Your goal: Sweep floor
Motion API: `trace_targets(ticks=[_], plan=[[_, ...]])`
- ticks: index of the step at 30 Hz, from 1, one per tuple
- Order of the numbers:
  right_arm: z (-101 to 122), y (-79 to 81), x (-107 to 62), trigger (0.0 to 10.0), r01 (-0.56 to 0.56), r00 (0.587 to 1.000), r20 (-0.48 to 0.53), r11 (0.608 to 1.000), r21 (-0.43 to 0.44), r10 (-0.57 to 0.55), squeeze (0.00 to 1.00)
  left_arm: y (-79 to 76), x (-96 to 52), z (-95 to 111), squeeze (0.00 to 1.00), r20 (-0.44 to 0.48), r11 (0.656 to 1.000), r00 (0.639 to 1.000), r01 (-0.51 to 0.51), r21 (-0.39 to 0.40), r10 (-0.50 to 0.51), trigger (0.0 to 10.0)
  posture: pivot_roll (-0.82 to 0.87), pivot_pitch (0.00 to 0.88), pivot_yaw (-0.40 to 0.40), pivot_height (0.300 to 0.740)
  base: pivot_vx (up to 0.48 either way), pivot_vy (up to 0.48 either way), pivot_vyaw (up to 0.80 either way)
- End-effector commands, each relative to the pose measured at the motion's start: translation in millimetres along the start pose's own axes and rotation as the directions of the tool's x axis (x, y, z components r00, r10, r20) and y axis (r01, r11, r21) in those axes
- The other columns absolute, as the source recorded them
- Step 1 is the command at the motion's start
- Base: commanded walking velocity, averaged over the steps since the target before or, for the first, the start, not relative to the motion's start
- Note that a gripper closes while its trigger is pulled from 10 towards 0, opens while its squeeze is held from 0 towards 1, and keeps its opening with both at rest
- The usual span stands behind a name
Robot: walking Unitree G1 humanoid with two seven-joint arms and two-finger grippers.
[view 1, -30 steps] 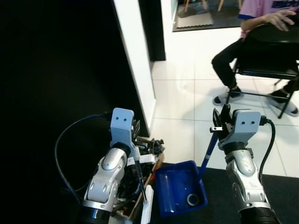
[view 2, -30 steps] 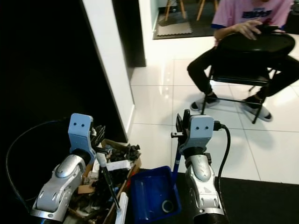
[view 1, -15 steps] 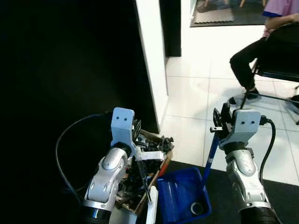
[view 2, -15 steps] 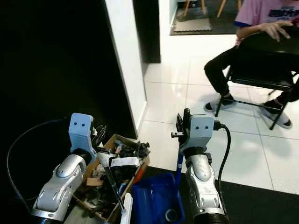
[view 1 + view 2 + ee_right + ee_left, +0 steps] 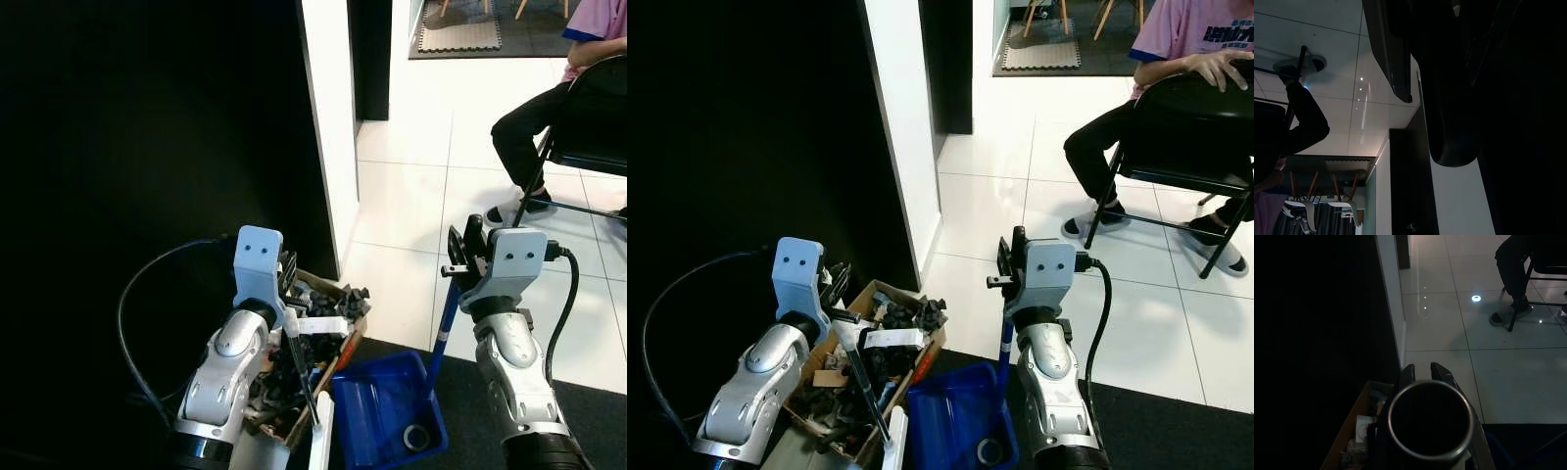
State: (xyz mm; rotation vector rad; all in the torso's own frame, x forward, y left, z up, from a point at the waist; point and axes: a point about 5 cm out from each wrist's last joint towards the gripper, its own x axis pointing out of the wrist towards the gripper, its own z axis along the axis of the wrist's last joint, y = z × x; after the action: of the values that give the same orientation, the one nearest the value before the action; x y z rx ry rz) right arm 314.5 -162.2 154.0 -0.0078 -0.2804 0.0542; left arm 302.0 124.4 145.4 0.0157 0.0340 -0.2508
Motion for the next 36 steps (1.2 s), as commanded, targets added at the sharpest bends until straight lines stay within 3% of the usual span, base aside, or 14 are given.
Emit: trace_targets(ticks=[1,15,36], plan=[[3.0,4.6,1.8,10.0,-0.01,1.0,0.028,1.0,0.016,0.009,0.0,6.0,-1.0,2.2,0.0,0.008,0.999,0.999,-0.034,0.039,0.033,10.0,-0.07,0.112,0.127,0.74,0.0,0.0,0.8],[3.4,4.4,2.2,10.0,-0.008,0.999,0.031,0.998,0.055,0.006,0.0,4.8,0.4,3.1,0.0,0.013,0.999,1.0,-0.028,0.038,0.028,10.0,-0.07,0.103,0.126,0.74,0.0,0.0,0.11],[3.0,4.1,2.1,10.0,-0.011,0.999,0.031,0.999,0.046,0.01,0.0,3.2,1.0,2.4,0.0,0.007,0.999,1.0,-0.022,0.044,0.022,10.0,-0.07,0.106,0.126,0.74,0.0,0.0,0.0]])
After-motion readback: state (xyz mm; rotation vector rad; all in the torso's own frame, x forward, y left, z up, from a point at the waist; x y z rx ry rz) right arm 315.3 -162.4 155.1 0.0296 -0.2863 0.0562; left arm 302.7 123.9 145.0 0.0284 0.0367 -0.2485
